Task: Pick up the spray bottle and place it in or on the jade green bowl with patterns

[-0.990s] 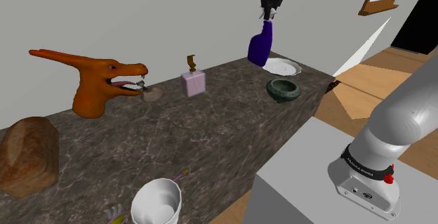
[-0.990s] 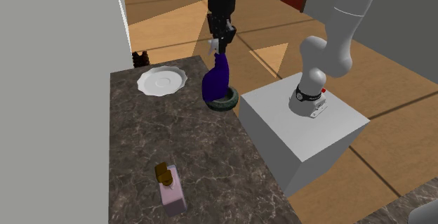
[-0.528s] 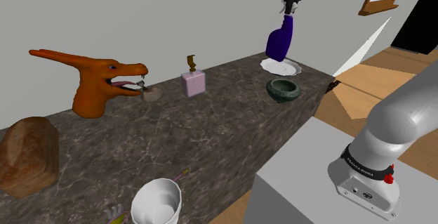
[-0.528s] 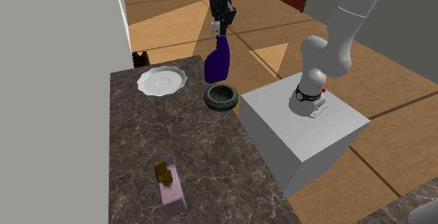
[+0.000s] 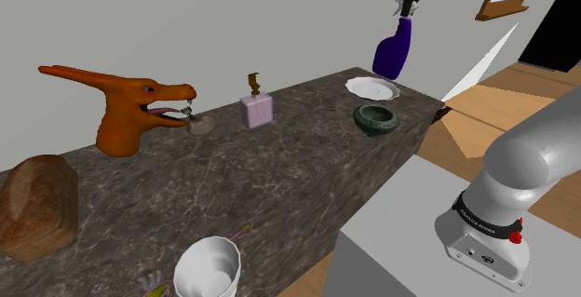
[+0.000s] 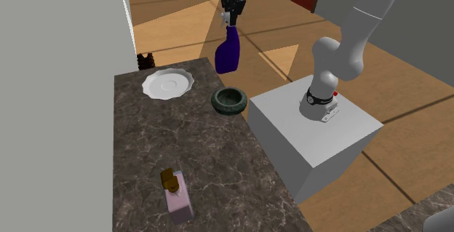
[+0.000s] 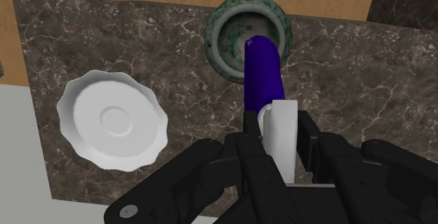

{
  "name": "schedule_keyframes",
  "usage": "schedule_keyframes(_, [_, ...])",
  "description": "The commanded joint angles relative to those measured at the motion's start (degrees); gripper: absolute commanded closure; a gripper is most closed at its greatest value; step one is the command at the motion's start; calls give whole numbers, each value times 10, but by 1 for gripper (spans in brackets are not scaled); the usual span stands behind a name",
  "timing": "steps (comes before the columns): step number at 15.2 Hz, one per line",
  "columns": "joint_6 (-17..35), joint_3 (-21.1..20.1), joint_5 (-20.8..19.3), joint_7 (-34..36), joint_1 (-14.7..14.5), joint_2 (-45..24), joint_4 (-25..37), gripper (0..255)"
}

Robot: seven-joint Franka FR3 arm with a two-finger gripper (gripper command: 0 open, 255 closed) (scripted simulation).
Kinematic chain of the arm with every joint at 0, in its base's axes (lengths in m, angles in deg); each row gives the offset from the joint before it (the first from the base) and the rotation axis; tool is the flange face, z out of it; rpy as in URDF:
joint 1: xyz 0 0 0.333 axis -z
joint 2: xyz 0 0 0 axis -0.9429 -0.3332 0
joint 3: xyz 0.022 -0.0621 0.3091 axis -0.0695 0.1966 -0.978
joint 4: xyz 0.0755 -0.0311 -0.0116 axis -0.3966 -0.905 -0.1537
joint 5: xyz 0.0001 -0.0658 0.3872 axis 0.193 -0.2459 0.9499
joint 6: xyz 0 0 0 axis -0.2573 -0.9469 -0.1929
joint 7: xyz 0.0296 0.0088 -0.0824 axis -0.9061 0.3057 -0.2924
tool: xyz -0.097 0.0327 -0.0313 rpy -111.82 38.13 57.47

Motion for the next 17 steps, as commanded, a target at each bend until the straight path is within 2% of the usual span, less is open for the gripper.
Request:
schedule_keyframes(1, [14, 1, -1, -1, 1, 5, -18, 255])
schedule_keyframes(17, [137, 2, -5, 1, 3, 30, -167, 255])
